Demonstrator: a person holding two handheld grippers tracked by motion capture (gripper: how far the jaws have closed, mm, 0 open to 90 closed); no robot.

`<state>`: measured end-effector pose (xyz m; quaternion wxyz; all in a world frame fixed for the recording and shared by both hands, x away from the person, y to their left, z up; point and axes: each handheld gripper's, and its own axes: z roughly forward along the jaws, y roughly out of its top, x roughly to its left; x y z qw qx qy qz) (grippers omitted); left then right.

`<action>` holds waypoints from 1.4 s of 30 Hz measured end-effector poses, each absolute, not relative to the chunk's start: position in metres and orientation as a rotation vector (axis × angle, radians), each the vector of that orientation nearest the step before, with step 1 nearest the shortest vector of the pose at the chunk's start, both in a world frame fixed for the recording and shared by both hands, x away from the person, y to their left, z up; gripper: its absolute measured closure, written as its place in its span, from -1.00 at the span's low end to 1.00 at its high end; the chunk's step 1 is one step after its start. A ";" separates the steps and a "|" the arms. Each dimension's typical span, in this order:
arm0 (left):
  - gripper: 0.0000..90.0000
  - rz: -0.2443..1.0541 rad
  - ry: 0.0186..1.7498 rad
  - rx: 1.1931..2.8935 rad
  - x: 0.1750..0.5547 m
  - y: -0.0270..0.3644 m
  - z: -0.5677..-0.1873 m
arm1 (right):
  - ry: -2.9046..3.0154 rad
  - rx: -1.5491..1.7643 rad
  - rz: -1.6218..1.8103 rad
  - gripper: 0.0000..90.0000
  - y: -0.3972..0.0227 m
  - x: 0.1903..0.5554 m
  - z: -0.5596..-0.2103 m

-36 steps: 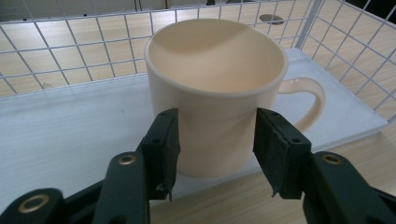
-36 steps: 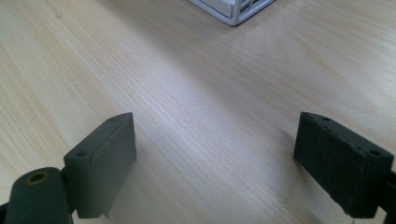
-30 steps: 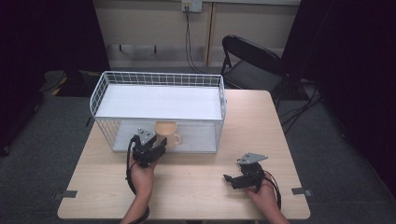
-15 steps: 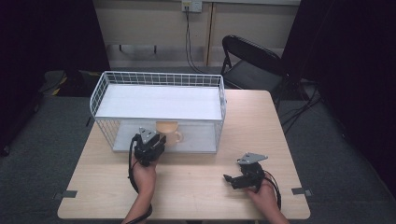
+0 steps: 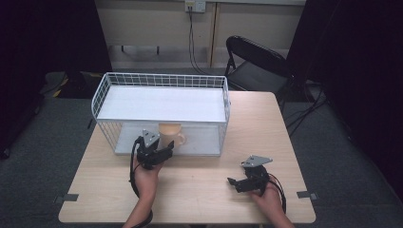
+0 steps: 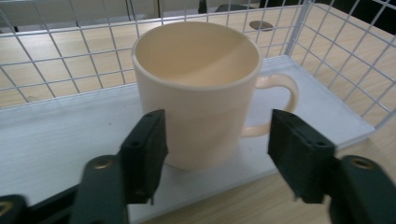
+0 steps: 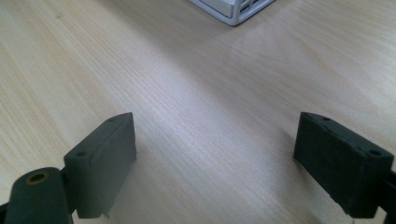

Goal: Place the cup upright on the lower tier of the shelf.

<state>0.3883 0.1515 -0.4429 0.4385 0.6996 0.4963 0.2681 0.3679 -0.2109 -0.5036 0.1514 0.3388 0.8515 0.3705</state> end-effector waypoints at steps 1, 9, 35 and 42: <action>-0.23 0.660 1.227 1.750 0.387 0.152 -0.442 | 2.444 0.973 1.064 -0.73 -0.211 0.368 -0.504; -0.52 0.599 1.199 1.763 0.385 0.159 -0.443 | 2.445 0.973 1.063 -0.73 -0.211 0.368 -0.504; -0.59 0.528 1.131 1.832 0.369 0.179 -0.440 | 2.446 0.972 1.062 -0.73 -0.211 0.369 -0.504; -0.58 0.508 1.109 1.848 0.366 0.184 -0.439 | 2.446 0.972 1.062 -0.73 -0.211 0.369 -0.504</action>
